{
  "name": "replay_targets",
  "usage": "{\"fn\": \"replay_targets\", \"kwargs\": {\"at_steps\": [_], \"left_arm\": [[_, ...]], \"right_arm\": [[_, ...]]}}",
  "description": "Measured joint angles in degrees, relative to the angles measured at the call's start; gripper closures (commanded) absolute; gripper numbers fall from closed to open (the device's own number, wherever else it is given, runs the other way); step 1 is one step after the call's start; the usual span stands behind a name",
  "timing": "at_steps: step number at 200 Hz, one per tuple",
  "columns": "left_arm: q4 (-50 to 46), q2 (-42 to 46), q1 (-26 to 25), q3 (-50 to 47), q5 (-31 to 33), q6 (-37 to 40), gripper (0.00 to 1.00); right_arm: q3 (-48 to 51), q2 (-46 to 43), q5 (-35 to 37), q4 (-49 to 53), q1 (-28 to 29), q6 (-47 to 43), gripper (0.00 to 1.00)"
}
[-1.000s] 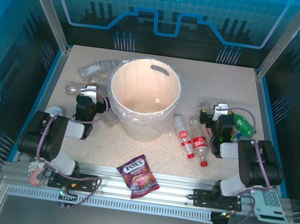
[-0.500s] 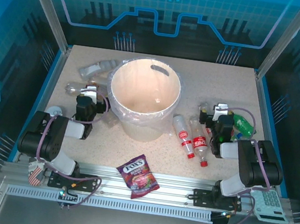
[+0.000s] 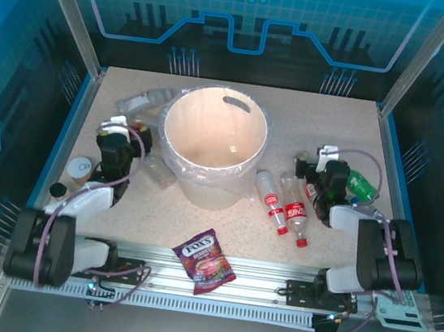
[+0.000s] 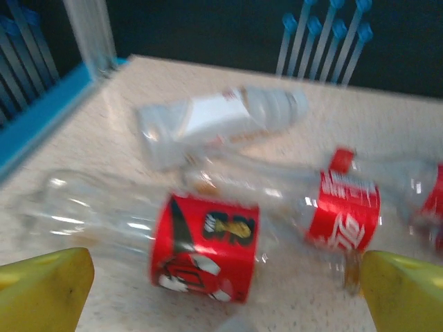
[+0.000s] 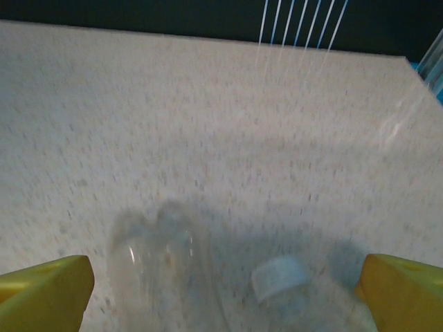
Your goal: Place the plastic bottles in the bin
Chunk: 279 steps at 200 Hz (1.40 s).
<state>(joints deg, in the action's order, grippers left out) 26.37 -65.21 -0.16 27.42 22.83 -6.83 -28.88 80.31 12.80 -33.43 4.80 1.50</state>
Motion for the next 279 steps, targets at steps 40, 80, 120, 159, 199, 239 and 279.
{"fn": "replay_targets", "kwargs": {"at_steps": [40,80,120,159,199,239,279], "left_arm": [[-28.3,9.6,2.3,22.2,1.0,-7.3,0.04],[-49.2,3.2,-2.0,42.4,-8.8,-9.1,0.02],[-63.8,-5.6,-8.5,51.7,-17.1,-7.7,0.02],[-71.6,-9.5,-12.6,55.8,-22.8,-6.3,0.01],[-74.5,-9.5,-13.1,55.8,-24.3,-6.3,0.03],[-74.2,-9.3,-13.1,54.0,-26.1,-6.9,0.07],[-73.7,-9.3,-13.1,51.9,-27.3,-8.5,0.08]], "right_arm": [[-25.5,-7.7,0.8,34.3,-0.4,0.6,0.0],[-47.6,-2.2,2.0,64.0,-6.6,-3.4,0.0],[-56.1,9.6,1.7,84.2,-13.8,-9.6,0.0],[-56.4,13.0,-0.1,92.6,-18.3,-14.1,0.0],[-56.9,19.7,-3.4,94.5,-18.6,-17.5,0.0],[-56.9,22.2,-4.3,93.9,-20.6,-18.5,0.0],[-57.0,25.0,-4.3,91.4,-23.4,-18.3,0.0]]}}
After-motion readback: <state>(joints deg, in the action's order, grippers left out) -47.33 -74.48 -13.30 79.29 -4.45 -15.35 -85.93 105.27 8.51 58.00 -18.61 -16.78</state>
